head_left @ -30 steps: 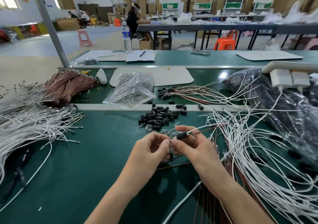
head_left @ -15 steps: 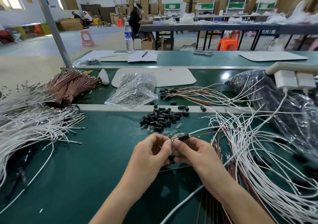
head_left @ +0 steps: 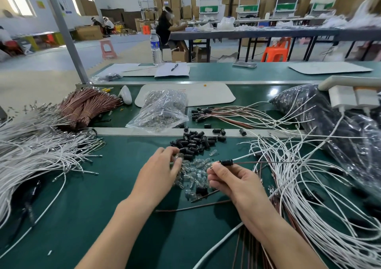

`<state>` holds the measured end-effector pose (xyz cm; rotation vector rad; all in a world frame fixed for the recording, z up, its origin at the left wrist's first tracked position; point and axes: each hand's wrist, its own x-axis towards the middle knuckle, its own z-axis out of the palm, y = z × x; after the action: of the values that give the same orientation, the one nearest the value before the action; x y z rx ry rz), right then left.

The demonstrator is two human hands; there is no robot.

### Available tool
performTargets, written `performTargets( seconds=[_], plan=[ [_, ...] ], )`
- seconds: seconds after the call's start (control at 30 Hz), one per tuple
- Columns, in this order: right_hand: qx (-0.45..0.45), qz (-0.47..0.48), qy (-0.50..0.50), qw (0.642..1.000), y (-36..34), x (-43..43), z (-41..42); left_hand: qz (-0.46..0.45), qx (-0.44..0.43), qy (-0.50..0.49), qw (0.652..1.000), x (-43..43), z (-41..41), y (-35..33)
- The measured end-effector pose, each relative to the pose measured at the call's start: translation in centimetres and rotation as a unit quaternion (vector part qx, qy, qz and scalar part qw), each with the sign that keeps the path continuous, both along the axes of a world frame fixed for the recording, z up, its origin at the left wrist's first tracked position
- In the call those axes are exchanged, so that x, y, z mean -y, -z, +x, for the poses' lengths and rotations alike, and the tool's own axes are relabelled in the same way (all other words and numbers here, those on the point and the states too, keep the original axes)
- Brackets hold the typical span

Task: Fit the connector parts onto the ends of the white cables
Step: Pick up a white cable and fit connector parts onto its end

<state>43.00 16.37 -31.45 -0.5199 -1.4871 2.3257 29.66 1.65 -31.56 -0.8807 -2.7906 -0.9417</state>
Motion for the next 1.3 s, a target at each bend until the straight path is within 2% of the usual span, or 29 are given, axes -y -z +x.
performTargets(
  seconds=[0.07, 0.3, 0.43, 0.5, 0.57, 0.63, 0.73, 0.97, 1.3],
  plan=[
    [0.0, -0.026, 0.005, 1.0, -0.2, 0.0, 0.0, -0.066, -0.005, 0.001, 0.998, -0.6, -0.6, -0.4],
    [-0.009, -0.061, -0.002, 0.998, -0.4, -0.1, -0.2, -0.211, -0.02, -0.029, 0.977, -2.5, -0.9, -1.5],
    [-0.013, -0.081, -0.011, 0.997, -0.5, -0.1, -0.1, -0.231, -0.065, -0.037, 0.97, -3.0, 0.0, -1.7],
    [-0.017, -0.098, -0.015, 0.995, -0.6, -0.1, -0.2, -0.157, -0.089, -0.04, 0.983, -2.3, 0.8, -1.6],
    [-0.019, -0.113, -0.017, 0.993, -0.6, -0.2, -0.3, 0.023, -0.043, -0.01, 0.999, -1.4, 2.1, -1.1],
    [-0.023, -0.125, -0.021, 0.992, -0.6, -0.3, -0.3, 0.205, 0.074, 0.038, 0.975, -0.9, 4.2, -0.8],
    [-0.023, -0.137, -0.033, 0.99, -0.5, -0.4, -0.4, 0.324, 0.16, 0.068, 0.93, -1.1, 6.2, -0.4],
    [-0.026, -0.152, -0.059, 0.986, -0.4, -0.6, -0.3, 0.39, 0.209, 0.098, 0.891, -1.7, 7.2, -0.4],
    [-0.032, -0.136, -0.062, 0.988, -0.1, -0.4, -0.4, 0.376, 0.185, 0.123, 0.9, -1.4, 6.8, -0.2]
  ],
)
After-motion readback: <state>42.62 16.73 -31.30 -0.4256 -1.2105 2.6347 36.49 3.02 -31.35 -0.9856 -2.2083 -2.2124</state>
